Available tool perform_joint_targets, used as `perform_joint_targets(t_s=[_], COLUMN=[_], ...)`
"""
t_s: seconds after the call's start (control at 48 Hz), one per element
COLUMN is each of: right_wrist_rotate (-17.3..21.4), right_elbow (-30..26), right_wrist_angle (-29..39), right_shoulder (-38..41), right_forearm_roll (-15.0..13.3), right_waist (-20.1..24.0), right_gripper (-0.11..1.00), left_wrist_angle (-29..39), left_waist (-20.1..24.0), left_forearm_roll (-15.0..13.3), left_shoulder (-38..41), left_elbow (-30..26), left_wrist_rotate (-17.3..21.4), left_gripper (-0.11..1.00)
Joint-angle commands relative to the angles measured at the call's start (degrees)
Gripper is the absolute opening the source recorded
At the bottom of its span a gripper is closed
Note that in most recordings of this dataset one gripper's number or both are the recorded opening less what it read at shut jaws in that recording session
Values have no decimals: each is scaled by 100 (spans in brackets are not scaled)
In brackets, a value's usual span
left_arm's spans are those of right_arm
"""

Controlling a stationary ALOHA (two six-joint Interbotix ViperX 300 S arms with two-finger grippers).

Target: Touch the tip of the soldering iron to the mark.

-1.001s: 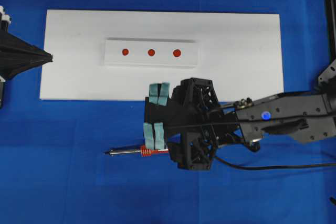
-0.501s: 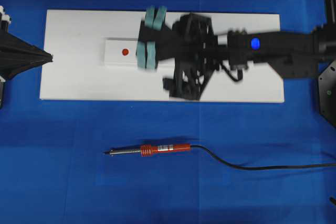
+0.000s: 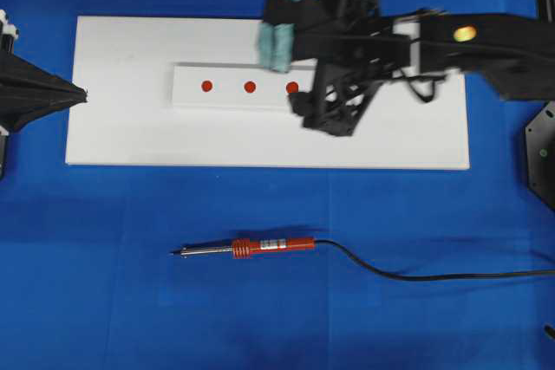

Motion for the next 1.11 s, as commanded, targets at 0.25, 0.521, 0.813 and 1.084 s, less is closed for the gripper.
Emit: perform_joint_targets(t_s=[0.25,0.521,0.813,1.084], right_wrist_rotate=[18,18,9,-9], right_elbow=[1327,2496,3419,4052], right_wrist_angle=[-668,-1204,-1380,-1556], right_shoulder=[-1986,-3814,-5177,-5695], right_forearm_roll=[-26,-141,-193,-211], right_waist=[-35,-105,-105,-105], right_gripper=[90,87,87,87], left_wrist_angle=[-53,-53,-44,-70], left_waist=[-9,-9,-9,-9], left_forearm_roll=[9,9,9,9], left_shoulder=[26,35,26,26], left_elbow=[-62,-53,-53,-53], left_wrist_rotate=[-18,-9,-9,-9], left_gripper=[0,0,0,0])
